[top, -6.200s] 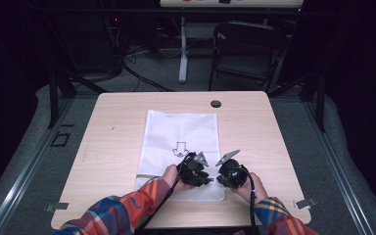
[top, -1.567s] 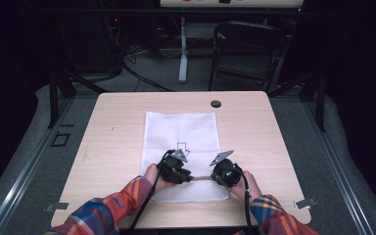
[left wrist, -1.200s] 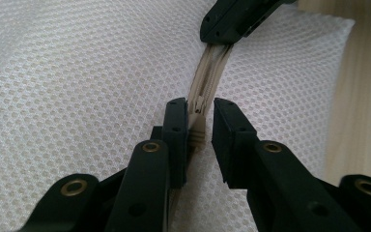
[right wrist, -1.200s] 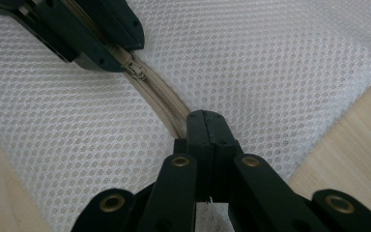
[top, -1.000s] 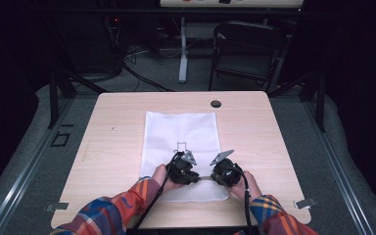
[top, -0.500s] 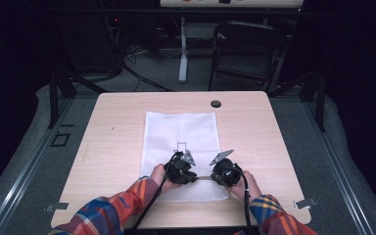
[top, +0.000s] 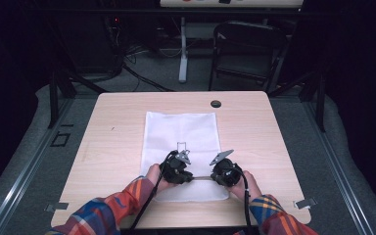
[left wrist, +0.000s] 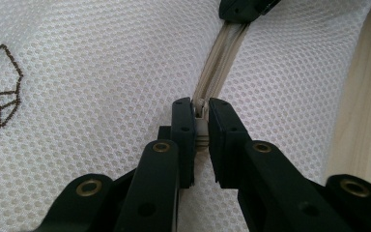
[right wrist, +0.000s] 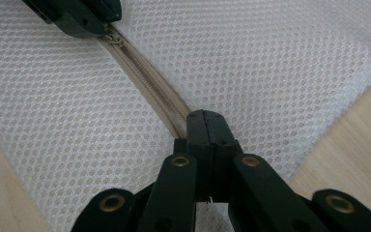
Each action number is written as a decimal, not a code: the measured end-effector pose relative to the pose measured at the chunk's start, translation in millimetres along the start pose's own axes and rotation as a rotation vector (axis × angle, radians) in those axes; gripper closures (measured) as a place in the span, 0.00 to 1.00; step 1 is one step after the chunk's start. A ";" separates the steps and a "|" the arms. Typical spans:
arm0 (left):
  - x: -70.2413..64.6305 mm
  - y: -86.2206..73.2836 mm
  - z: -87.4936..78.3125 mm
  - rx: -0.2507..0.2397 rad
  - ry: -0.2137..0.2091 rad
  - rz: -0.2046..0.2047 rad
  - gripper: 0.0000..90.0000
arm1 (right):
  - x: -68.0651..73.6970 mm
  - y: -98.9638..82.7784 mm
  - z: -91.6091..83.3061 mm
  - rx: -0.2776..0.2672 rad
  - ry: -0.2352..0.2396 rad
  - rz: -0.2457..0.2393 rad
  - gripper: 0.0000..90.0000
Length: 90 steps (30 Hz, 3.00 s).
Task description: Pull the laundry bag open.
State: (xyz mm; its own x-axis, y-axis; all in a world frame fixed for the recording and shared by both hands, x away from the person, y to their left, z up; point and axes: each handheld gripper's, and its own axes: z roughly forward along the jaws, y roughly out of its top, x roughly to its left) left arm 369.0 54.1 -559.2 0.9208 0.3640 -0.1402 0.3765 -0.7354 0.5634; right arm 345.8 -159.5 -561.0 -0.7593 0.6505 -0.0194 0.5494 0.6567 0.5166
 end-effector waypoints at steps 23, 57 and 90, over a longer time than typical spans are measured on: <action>1.3 -6.1 -7.5 0.002 -0.004 -0.013 0.91 | 0.4 -0.3 0.0 -0.003 0.001 0.002 1.00; 5.2 -13.5 -14.3 0.018 -0.011 -0.035 0.91 | -1.1 -0.6 -0.6 0.003 0.018 0.013 1.00; 18.7 -40.5 -38.6 0.040 0.010 -0.092 0.90 | -1.4 -0.3 -0.9 0.011 0.025 0.021 1.00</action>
State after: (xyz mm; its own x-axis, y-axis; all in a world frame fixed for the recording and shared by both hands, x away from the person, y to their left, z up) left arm 367.0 112.8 -553.2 0.8813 0.4365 -0.1812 0.4631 -0.7210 0.5154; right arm 346.4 -161.0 -560.4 -0.7559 0.6546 0.0133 0.5691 0.6469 0.5076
